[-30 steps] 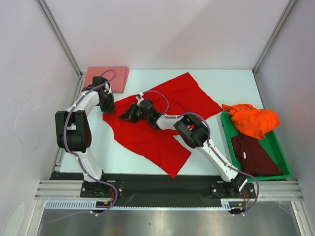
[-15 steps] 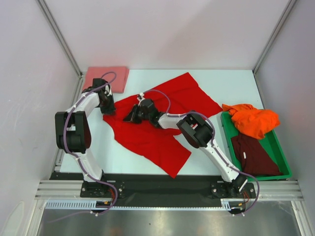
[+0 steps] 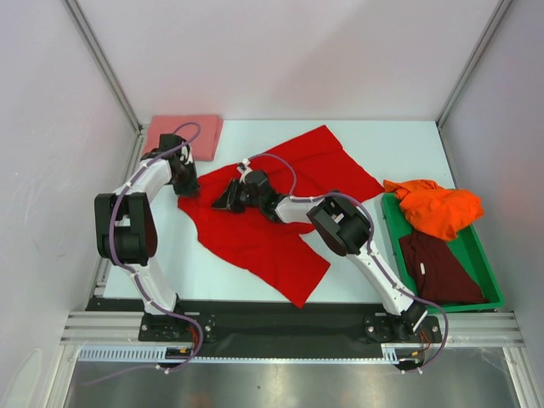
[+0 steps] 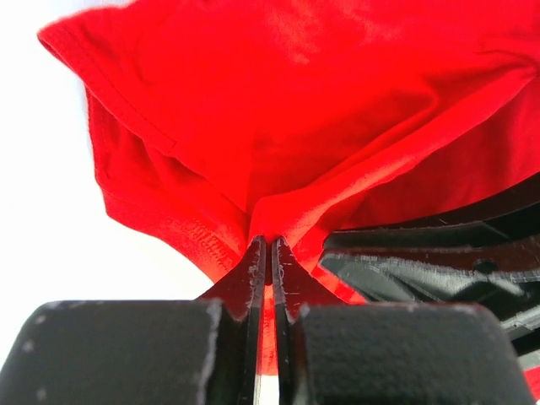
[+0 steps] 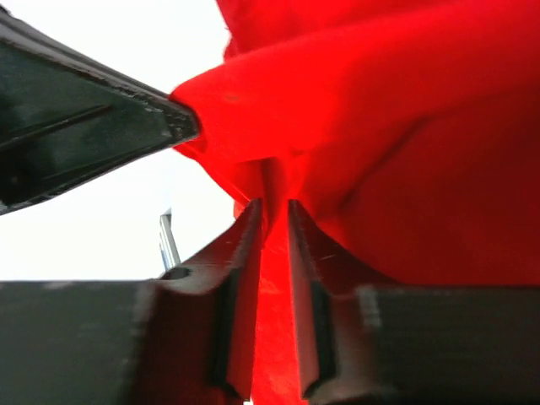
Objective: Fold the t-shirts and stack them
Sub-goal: Fold the tshirt
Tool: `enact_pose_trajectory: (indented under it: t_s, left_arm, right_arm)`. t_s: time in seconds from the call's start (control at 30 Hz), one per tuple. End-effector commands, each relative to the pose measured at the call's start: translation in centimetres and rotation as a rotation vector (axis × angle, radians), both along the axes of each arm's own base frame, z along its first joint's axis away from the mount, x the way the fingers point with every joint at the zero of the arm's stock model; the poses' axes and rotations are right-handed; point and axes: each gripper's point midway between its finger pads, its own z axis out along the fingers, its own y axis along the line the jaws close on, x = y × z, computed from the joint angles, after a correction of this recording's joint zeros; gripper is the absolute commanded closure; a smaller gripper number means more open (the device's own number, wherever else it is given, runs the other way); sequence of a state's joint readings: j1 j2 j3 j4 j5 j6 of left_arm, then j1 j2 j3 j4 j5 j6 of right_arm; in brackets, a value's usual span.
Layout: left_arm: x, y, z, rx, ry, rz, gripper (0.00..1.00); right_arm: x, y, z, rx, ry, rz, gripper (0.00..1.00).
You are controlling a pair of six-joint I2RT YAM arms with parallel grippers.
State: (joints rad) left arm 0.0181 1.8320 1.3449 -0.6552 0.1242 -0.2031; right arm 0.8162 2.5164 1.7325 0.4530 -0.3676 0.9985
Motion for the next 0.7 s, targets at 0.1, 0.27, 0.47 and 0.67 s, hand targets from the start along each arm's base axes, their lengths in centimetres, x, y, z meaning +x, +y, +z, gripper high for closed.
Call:
enact_pose_trajectory:
  t_s: [0.1, 0.27, 0.47, 0.67]
  left_arm:
    - [2.5, 0.4, 1.8, 0.013, -0.072, 0.020, 0.96]
    - [3.0, 0.4, 1.8, 0.012, -0.073, 0.024, 0.96]
    - [2.9, 0.5, 1.2, 0.016, -0.061, 0.022, 0.96]
    - [2.9, 0.4, 1.2, 0.012, -0.060, 0.017, 0.96]
  right_arm:
    - [1.4, 1.2, 1.8, 0.073, -0.058, -0.005, 0.69]
    - [2.4, 1.5, 0.8, 0.066, -0.031, -0.032, 0.69]
    - [3.6, 2.0, 0.7, 0.100, -0.026, -0.058, 0.64]
    - [4.4, 1.6, -0.2, 0.087, 0.027, -0.098, 0.61]
